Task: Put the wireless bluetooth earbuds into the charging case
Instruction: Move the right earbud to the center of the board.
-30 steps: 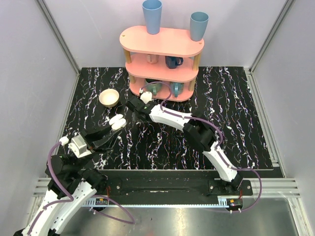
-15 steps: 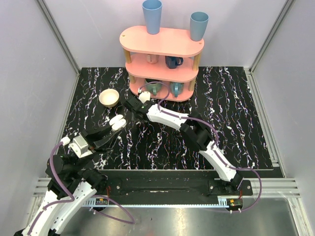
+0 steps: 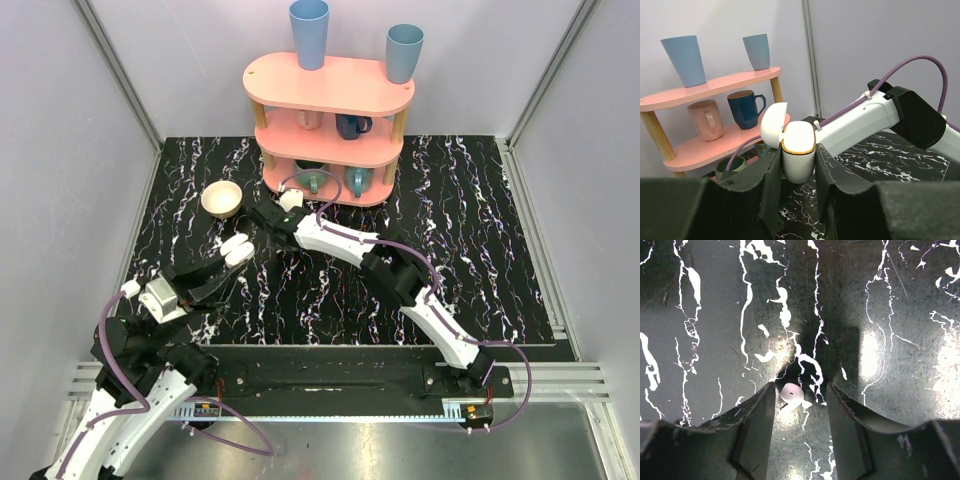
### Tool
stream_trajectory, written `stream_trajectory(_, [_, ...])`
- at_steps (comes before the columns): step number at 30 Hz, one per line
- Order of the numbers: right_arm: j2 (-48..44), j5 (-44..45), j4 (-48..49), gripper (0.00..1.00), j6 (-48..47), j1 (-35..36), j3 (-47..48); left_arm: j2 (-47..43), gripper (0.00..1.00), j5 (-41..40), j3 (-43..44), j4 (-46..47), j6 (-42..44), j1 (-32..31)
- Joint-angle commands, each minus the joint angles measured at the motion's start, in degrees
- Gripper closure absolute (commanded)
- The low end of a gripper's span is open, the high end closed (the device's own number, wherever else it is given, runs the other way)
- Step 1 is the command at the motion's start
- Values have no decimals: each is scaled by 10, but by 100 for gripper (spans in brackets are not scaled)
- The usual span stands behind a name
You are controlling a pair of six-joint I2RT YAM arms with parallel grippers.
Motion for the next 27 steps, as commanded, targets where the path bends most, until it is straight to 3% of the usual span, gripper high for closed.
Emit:
stream_trajectory(1, [7, 9, -11, 49, 15, 10, 22, -13, 100, -21, 8, 15, 4, 2])
stream_trajectory(27, [30, 6, -16, 62, 0, 14, 20, -16, 100, -23, 8, 13, 0, 2])
